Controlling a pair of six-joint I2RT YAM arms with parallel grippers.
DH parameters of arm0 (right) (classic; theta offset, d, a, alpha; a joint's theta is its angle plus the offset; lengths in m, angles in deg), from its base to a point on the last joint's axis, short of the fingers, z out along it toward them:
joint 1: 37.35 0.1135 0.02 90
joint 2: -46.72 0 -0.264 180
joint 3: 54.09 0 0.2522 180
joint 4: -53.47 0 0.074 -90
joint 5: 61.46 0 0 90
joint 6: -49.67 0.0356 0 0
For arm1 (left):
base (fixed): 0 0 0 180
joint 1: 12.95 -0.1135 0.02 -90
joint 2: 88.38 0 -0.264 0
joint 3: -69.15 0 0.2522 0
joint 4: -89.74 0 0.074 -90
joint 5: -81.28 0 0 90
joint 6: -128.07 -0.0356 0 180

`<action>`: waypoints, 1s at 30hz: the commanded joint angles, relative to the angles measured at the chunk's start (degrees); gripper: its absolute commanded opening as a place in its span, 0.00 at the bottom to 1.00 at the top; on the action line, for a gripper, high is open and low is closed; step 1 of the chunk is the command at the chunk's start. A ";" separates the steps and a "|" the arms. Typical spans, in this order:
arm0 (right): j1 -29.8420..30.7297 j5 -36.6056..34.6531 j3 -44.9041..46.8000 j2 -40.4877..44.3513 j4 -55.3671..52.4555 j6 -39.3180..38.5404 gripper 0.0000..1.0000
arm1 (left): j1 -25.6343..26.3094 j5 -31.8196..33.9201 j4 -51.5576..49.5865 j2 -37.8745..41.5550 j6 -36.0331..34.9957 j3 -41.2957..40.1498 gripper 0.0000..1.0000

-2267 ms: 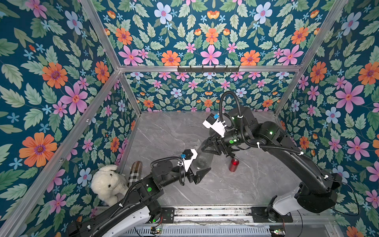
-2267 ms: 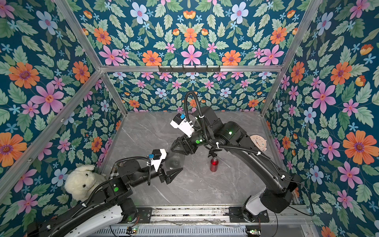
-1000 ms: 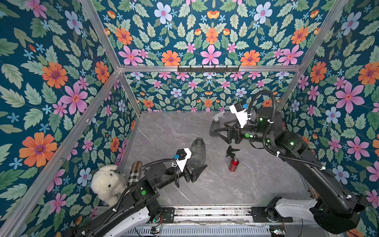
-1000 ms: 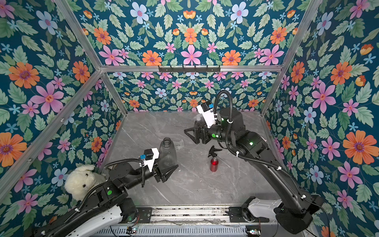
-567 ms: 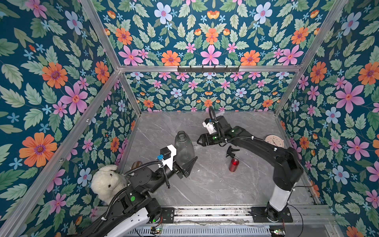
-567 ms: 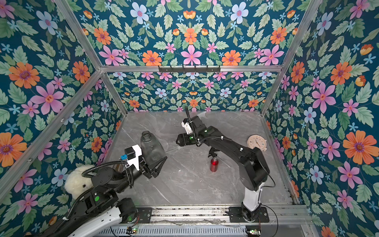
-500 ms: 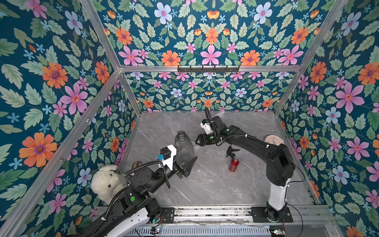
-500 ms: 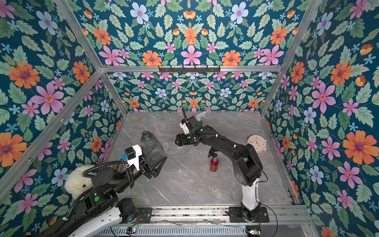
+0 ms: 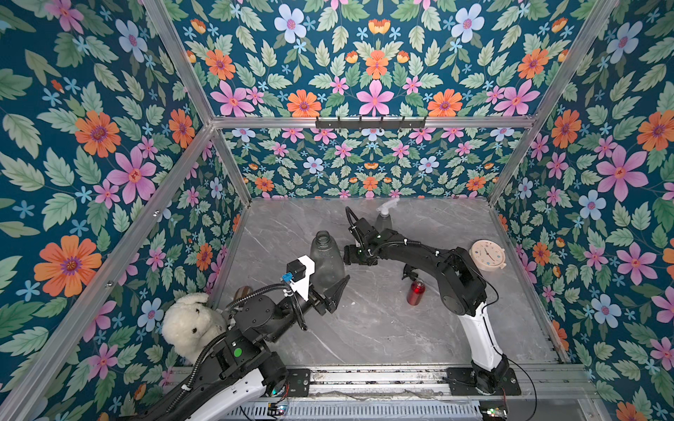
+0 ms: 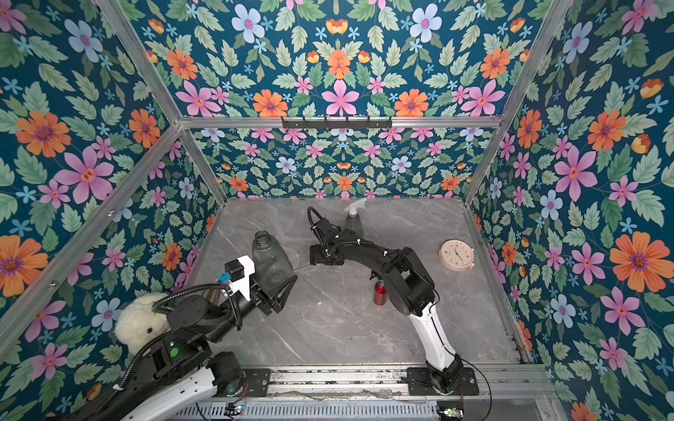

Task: Attach spray nozzles to spray bottles
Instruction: Pick up the spray nozzle from the center of the board.

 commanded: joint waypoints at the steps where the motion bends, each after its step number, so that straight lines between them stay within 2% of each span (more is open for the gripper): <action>1: 0.87 -4.74 3.36 1.65 1.92 14.20 0.77 | 0.03 0.89 1.40 0.65 0.35 -0.35 0.00; 6: 1.27 -5.30 -0.95 -0.93 -3.70 28.31 0.74 | 0.06 0.47 1.68 0.93 0.61 -0.32 0.00; 11: 1.20 -4.35 -4.00 -2.92 -4.90 37.14 0.64 | 0.04 0.23 1.76 1.92 1.25 -0.70 0.00; 13: 1.01 -2.52 -5.55 -4.12 -5.11 39.42 0.55 | 0.04 0.43 1.76 2.69 1.40 -0.80 0.00; 15: 1.04 -2.10 -7.82 -5.53 -6.63 40.81 0.49 | 0.08 0.49 1.92 3.33 1.49 -0.89 0.00; 19: 1.05 -1.93 -13.81 -9.06 -10.75 42.53 0.48 | 0.10 -0.29 2.27 4.15 1.81 -1.18 0.00; 30: 0.97 -1.70 -19.21 -14.69 -14.53 44.46 0.49 | 0.08 -1.49 3.40 4.66 2.34 -2.02 0.00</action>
